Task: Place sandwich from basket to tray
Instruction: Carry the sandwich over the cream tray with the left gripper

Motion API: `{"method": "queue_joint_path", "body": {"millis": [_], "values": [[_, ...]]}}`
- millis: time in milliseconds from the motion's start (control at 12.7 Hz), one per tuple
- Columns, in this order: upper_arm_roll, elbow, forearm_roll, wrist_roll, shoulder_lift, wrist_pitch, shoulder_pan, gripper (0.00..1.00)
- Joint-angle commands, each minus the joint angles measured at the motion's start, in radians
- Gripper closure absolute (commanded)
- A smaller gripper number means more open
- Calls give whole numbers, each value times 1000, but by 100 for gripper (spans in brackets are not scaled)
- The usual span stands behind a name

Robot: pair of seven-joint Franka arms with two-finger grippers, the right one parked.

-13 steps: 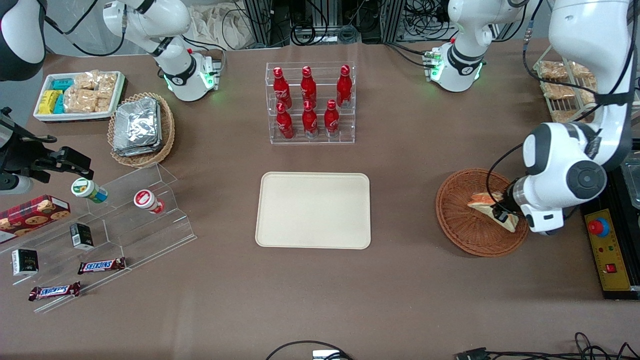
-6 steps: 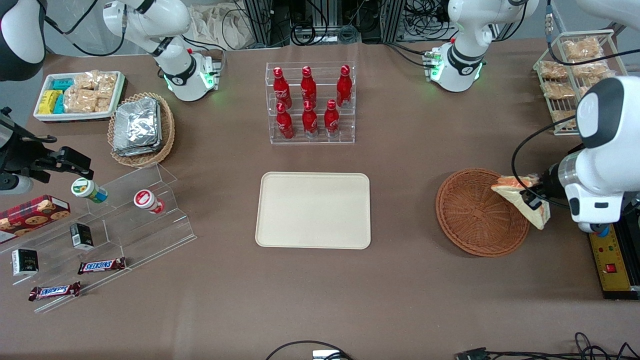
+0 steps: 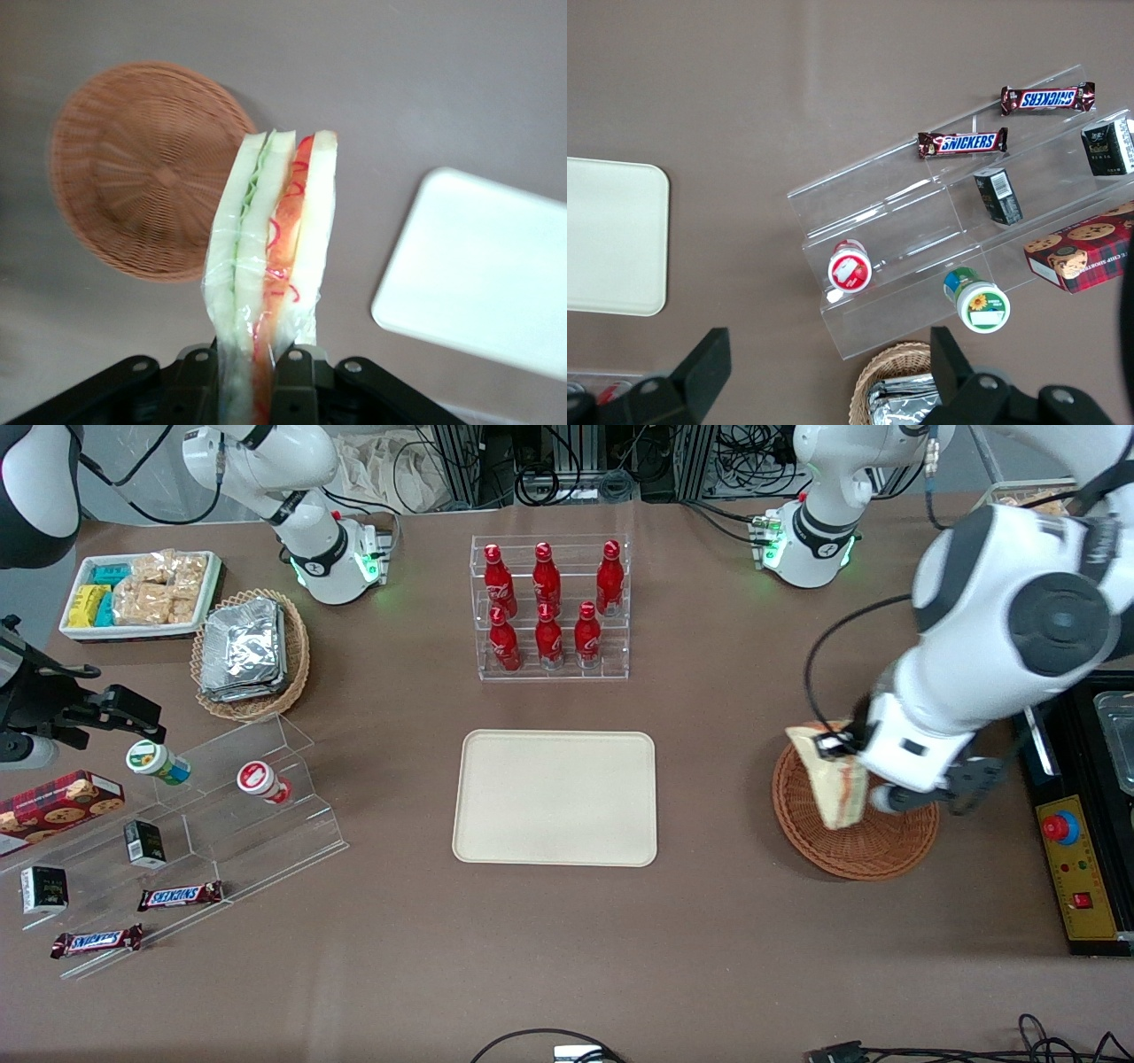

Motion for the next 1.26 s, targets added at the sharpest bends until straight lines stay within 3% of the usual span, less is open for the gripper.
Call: {"method": "queue_joint_path", "body": {"millis": [0,395,868,1184], "values": [[-9,40,33,7,71,4,-98,100],[-7,36,81,-123,246,156,-268,100],[-6,40,104,-125,427,331,-336,100],[-4,39,203,-194,514,398,-364,100]]}}
